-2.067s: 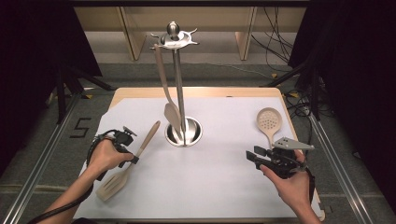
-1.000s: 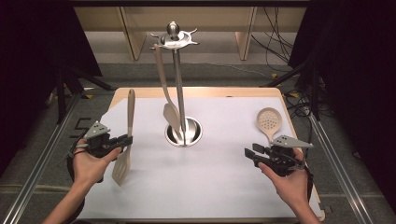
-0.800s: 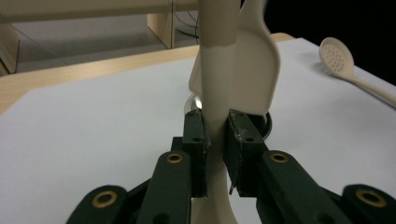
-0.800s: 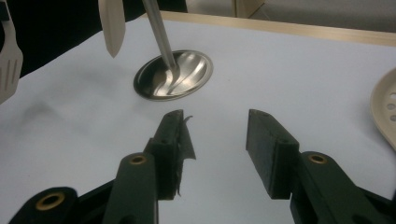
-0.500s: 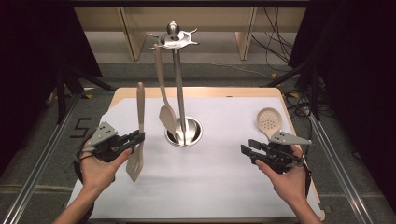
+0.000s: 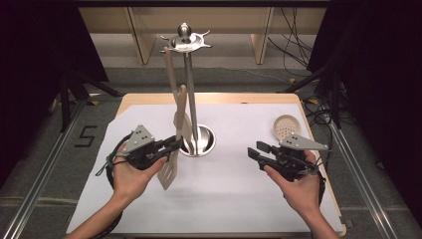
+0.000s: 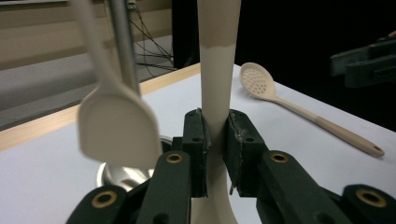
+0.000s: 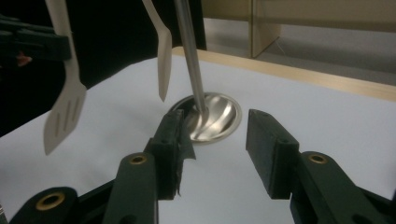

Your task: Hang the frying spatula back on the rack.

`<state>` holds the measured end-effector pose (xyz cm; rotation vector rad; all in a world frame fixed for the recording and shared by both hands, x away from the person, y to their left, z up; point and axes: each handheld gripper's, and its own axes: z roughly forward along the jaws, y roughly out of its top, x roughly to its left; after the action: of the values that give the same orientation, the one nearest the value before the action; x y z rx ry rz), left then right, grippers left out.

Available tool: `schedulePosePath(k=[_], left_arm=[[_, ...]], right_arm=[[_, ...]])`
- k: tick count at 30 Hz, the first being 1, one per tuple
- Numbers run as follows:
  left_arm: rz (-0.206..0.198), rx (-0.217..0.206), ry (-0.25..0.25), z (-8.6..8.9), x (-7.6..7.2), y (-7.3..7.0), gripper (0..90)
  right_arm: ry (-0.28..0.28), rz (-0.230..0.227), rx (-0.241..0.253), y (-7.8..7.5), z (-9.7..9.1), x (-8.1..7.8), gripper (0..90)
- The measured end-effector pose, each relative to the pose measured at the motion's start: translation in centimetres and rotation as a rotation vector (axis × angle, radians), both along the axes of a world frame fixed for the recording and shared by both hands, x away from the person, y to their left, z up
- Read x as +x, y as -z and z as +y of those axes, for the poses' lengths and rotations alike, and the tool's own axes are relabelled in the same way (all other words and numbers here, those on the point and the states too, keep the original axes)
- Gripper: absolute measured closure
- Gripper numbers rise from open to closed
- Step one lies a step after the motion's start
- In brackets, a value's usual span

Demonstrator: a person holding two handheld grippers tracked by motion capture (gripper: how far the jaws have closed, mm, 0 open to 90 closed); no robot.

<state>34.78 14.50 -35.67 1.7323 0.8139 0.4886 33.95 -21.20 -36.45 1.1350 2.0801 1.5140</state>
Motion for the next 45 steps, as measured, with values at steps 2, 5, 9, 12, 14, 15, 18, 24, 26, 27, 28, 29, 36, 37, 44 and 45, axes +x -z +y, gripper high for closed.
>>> schedulePosePath(k=[2,5,9,12,14,15,18,24,26,27,28,29,36,37,44,45], left_arm=[[0.003,0.007,0.016,-1.1,0.4,0.0,78.1],[0.004,0.014,0.028,-1.8,0.6,0.0,78.1],[0.025,0.024,0.035,-3.2,0.8,0.2,78.0],[0.033,0.034,0.053,-4.3,1.1,0.4,78.0],[0.033,0.04,0.061,-4.7,1.3,0.5,78.0],[0.033,0.04,0.061,-4.7,1.3,0.5,78.0],[0.028,0.048,0.074,-5.3,1.4,0.6,78.0],[0.029,0.049,0.071,-6.2,1.2,0.7,78.0],[0.026,0.055,0.072,-6.4,1.2,0.6,78.0],[0.026,0.055,0.072,-6.4,1.2,0.6,78.0],[0.02,0.061,0.081,-6.6,1.2,0.7,78.0],[0.02,0.061,0.081,-6.6,1.2,0.7,78.0],[0.009,0.097,0.096,-7.5,0.8,0.9,77.9],[0.009,0.097,0.096,-7.5,0.8,0.9,77.8],[-0.02,0.119,0.149,-7.7,1.0,0.7,77.2],[-0.02,0.119,0.149,-7.7,1.0,0.7,76.9]], right_arm=[[-0.013,-0.008,0.004,-0.8,1.0,0.1,57.7],[-0.032,-0.037,0.008,-1.3,1.6,0.3,57.9],[-0.052,-0.053,0.047,-2.8,3.9,0.4,58.3],[-0.076,-0.092,0.042,-3.4,5.1,0.9,58.2],[-0.074,-0.096,0.041,-3.6,5.8,1.2,58.0],[-0.074,-0.096,0.041,-3.6,5.8,1.2,58.0],[-0.079,-0.09,0.053,-4.0,7.1,1.7,57.4],[-0.066,-0.089,0.072,-4.2,8.2,2.3,55.4],[-0.06,-0.085,0.081,-4.3,8.4,2.5,55.4],[-0.054,-0.096,0.072,-4.3,8.4,2.6,55.4],[-0.044,-0.092,0.075,-4.2,8.4,2.7,55.4],[-0.044,-0.092,0.075,-4.2,8.4,2.7,55.4],[-0.01,-0.076,0.096,-4.4,8.4,2.8,68.2],[-0.007,-0.076,0.091,-4.4,8.3,2.7,72.0],[-0.049,-0.074,0.11,-4.8,8.1,2.2,75.7],[-0.049,-0.074,0.11,-4.8,8.1,2.2,75.7]])
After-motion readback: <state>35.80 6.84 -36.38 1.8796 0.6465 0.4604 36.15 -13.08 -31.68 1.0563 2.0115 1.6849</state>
